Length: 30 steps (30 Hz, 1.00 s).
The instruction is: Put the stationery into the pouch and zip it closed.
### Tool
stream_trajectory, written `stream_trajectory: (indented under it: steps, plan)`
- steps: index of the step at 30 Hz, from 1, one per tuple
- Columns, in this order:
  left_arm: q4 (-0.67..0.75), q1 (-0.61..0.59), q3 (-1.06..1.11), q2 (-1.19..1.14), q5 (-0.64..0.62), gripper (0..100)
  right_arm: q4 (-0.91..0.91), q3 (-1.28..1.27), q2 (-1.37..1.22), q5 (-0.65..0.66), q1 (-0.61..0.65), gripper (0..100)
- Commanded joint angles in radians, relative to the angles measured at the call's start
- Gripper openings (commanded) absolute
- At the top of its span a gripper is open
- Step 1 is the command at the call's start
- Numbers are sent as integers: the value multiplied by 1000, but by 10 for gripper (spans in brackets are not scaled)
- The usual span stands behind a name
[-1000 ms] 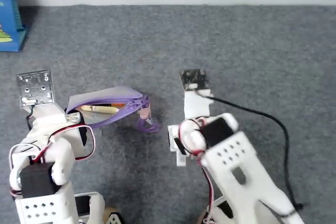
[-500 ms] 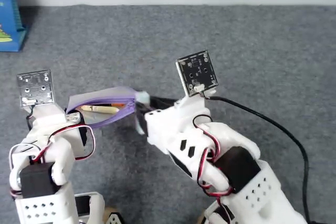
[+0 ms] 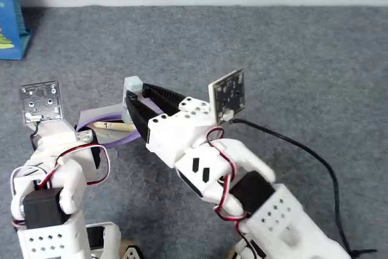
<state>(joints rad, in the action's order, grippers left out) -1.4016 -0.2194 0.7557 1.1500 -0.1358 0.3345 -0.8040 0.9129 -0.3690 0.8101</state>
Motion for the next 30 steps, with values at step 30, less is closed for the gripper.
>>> stream_trajectory:
  steps: [30]
  plan:
    - [-2,0,-16,-8,9,11,-748,-482,12,232,84,30]
